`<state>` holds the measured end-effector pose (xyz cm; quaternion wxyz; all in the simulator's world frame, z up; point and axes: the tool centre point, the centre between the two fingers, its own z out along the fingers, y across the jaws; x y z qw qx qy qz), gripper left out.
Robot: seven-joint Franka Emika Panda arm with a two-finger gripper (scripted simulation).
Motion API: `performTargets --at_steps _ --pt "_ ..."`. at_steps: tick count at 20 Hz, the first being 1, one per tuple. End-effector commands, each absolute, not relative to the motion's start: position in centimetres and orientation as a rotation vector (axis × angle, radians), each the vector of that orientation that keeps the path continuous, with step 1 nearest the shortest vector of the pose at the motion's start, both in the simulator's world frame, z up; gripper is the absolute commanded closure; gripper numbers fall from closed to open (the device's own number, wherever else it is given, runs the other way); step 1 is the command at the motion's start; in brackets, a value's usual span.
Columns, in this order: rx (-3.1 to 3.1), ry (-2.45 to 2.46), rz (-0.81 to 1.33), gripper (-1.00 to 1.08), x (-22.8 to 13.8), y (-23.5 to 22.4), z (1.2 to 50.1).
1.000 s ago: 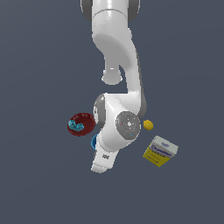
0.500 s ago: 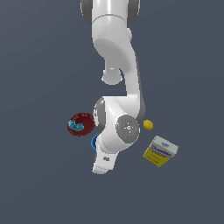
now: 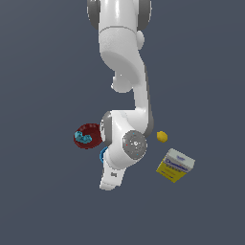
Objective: Pick up a designated object from a clutter of objects.
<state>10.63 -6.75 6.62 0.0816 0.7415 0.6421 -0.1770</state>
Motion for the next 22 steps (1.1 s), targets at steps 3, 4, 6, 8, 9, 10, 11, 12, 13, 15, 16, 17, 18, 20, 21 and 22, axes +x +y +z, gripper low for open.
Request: performTargets --at_steps 3,4,6,8,9,10,11,12,13,15,16,17,18,20,21,22 --pt "2.214 1.919 -0.527 1.08 10.6 -6.8 6.5" --pt "2.214 1.919 -0.527 1.08 10.6 -6.8 6.5" --pt "2.214 1.919 -0.527 1.08 10.6 -6.8 6.5" --pt "2.214 1.919 -0.527 1.08 10.6 -6.8 6.5" --pt "2.214 1.919 -0.527 1.08 10.6 -6.8 6.5" --pt "2.214 1.919 -0.527 1.08 10.6 -6.8 6.5" --pt "2.215 1.919 -0.526 1.08 10.6 -6.8 6.5" --pt "2.215 1.919 -0.526 1.08 10.6 -6.8 6.5" --pt "2.215 1.919 -0.526 1.08 10.6 -6.8 6.6" --pt "2.215 1.919 -0.526 1.08 10.6 -6.7 7.0" --pt "2.215 1.919 -0.526 1.08 10.6 -6.6 7.2" --pt "2.215 1.919 -0.526 1.08 10.5 -6.6 7.6" --pt "2.215 1.919 -0.526 1.08 10.5 -6.5 8.0" --pt "2.215 1.919 -0.526 1.08 10.4 -6.3 9.0" --pt "2.215 1.919 -0.526 1.08 10.3 -6.1 9.6" --pt "2.214 1.919 -0.527 1.08 10.2 -6.0 10.2"
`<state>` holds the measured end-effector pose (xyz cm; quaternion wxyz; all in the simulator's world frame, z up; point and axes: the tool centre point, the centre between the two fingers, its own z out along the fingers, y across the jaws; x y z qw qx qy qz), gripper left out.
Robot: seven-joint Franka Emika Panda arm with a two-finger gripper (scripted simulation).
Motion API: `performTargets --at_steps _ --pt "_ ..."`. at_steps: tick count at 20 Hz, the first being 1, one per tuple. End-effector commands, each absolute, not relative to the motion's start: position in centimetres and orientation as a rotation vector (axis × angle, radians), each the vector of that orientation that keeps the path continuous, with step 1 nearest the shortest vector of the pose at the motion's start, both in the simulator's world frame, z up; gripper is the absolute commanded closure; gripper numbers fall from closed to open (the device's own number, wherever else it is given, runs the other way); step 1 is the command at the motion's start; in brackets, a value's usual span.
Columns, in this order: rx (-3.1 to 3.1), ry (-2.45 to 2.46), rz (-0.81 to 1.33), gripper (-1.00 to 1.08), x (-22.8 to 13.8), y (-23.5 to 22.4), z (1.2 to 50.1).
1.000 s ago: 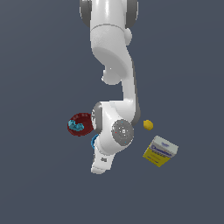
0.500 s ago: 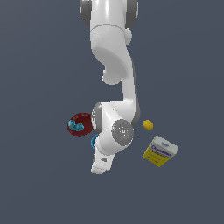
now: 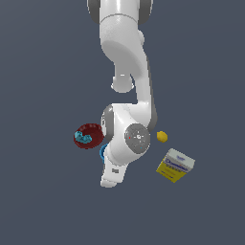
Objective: Pick up a designated object from a clutter of objects.
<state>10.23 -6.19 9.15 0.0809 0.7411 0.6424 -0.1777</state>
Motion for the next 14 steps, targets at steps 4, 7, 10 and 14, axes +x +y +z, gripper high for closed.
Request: performTargets --at_steps 4,7,10,14 --pt "2.214 1.919 -0.527 1.08 9.9 -5.2 13.7" --pt "2.214 1.92 -0.526 1.08 9.6 -4.5 16.9" --pt "2.214 1.921 -0.526 1.08 9.2 -3.7 20.4" --pt "2.214 1.922 -0.526 1.08 8.8 -2.6 25.1"
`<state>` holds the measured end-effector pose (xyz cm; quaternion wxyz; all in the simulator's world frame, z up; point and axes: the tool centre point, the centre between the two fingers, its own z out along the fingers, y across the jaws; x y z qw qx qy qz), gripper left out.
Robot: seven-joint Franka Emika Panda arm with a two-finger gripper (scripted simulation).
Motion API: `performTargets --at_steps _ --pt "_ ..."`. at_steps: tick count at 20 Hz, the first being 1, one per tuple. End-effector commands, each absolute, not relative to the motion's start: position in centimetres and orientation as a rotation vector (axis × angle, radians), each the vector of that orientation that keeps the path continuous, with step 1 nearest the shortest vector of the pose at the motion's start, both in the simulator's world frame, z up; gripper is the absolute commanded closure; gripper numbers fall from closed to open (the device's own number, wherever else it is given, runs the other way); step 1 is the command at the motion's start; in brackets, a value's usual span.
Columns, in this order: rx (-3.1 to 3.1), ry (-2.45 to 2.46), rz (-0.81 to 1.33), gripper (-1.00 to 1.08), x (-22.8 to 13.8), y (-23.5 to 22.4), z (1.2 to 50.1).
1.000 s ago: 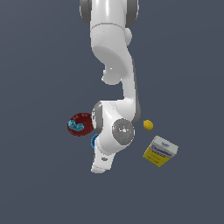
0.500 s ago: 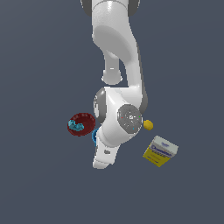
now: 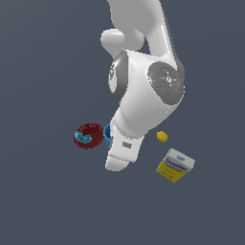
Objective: Pick up a designated object from a clutter of objects.
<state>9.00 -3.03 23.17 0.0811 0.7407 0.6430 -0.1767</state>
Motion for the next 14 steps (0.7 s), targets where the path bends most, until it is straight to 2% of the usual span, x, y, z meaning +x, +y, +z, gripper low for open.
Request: performTargets --at_steps 1,8,14 --pt "2.214 1.922 -0.526 1.08 8.7 -2.4 26.2" --pt "2.215 1.922 -0.525 1.08 8.3 -0.8 33.6" --pt "2.215 1.921 -0.526 1.08 8.1 0.1 37.5"
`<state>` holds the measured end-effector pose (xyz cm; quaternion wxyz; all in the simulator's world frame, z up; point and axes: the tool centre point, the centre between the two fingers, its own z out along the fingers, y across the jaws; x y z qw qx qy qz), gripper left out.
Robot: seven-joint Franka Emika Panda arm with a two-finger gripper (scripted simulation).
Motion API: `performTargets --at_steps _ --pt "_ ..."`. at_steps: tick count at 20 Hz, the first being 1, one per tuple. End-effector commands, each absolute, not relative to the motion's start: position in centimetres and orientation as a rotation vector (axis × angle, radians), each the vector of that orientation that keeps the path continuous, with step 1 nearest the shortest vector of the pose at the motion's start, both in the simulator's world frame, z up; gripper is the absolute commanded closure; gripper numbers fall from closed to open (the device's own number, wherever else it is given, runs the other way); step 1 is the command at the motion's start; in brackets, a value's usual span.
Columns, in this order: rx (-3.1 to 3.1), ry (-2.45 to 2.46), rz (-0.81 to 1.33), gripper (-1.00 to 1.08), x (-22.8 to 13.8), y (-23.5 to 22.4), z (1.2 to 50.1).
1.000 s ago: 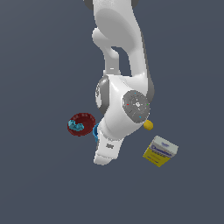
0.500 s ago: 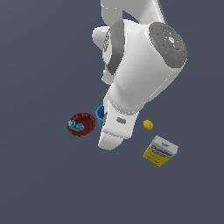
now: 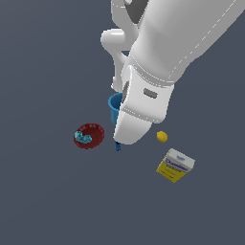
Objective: Pick up a designated object from a clutter of objects.
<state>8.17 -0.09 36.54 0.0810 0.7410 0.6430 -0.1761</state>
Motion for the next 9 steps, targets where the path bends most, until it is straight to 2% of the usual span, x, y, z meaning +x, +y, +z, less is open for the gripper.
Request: performTargets --at_steps 1,9 --pt "2.215 1.92 -0.526 1.08 8.1 0.2 38.0" --pt "2.215 1.919 -0.526 1.08 8.2 0.5 39.5"
